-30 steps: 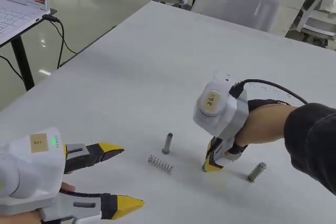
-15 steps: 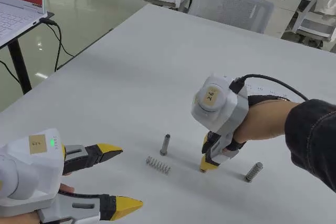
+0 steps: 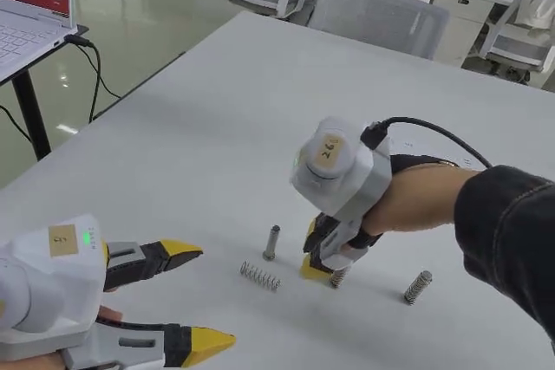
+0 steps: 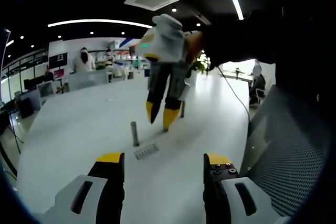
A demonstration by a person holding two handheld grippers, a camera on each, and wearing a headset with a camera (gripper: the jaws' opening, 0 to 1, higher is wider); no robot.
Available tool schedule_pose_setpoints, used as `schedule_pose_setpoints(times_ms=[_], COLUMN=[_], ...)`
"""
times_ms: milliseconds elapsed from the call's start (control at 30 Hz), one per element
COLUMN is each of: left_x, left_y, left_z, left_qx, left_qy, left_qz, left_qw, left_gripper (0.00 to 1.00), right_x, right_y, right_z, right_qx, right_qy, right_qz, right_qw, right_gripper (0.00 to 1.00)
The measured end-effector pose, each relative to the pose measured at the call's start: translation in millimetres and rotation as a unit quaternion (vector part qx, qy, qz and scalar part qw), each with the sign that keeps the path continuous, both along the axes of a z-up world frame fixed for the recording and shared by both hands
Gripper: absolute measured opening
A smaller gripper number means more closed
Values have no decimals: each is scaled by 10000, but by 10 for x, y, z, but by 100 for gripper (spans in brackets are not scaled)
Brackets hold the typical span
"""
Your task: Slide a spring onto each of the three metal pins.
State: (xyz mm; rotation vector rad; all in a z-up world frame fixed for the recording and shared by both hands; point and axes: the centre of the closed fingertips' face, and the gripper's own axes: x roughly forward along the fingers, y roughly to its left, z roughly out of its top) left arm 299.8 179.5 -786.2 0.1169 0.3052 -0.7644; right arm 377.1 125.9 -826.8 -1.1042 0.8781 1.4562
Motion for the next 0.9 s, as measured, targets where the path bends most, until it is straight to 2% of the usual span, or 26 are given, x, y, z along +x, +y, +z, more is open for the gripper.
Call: schedule_pose_setpoints(times_ms=[133,300,467,900], left_x=[2,1,5,0], left_y=[0,-2,-6,-25], left_z=[-6,-12,-17,-33], left_qx=[-7,-4,-4,7], left_qy=[5,19,27,62], left_qz=[0,-6,-12,-45], left_qw=[10000,10000,10000,10000], left_gripper=[55,55,55,55], right_x=[-67,-136,-118,-79], right_y=[72,178,205,248], right_z=[-46,-104,-184,-337], right_qx=[37,131,110,225], right_qy=[47,145,-6,47], right_qz=[38,-95,-228,-734], right_qw=[10000,9998,9997,9970], right_gripper=[17,15,12,10])
